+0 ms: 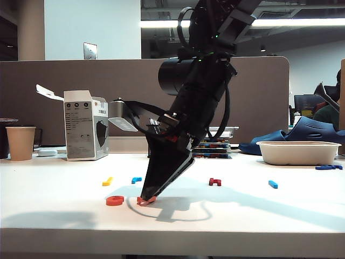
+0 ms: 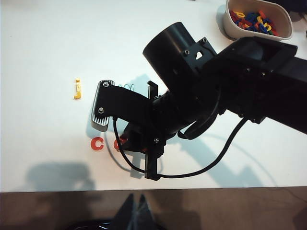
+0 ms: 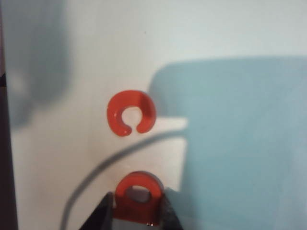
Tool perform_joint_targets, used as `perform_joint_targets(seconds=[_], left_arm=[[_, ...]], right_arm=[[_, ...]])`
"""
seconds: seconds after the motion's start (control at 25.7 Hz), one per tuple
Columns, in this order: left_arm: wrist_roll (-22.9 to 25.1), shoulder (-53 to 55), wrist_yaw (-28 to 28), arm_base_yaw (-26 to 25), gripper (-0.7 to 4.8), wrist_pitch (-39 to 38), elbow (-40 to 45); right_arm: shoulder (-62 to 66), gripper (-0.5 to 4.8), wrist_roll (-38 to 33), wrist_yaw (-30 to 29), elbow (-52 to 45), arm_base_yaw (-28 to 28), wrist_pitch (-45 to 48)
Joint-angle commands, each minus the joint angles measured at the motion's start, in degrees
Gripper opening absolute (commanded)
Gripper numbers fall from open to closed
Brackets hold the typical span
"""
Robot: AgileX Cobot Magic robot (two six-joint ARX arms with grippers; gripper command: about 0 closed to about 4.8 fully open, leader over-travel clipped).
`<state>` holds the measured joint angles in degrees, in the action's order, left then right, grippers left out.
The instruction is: Select the appropriate letters from the row of letter magnets placed on the table to arrange into the word "car".
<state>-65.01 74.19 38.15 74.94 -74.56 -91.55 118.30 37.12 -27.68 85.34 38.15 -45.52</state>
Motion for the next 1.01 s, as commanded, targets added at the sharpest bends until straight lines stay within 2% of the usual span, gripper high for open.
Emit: perform_joint_targets(seconds=[0.04, 0.66, 0.78, 1.01], left_arm=[[0.0, -0.1, 0.4, 0.0, -0.05, 0.1, -0.2], [0.0, -0.1, 0.4, 0.0, -0.05, 0.1, -0.2], [0.1, -0.1, 0.4, 0.0, -0.05, 0.1, -0.2], [0.0, -0.1, 0.4, 0.0, -0.05, 0.1, -0.2]], right_arm=[[0.2, 0.71, -0.1, 1.0, -0.2, 0.1, -1.5], [0.2, 1.2, -0.1, 2.3, -0.1, 0.1, -2.4], [0.2, 1.71, -0.1, 2.3, -0.1, 0.1, -2.7], [0.2, 1.71, 0.0, 2.6, -0.1, 0.1, -2.8]])
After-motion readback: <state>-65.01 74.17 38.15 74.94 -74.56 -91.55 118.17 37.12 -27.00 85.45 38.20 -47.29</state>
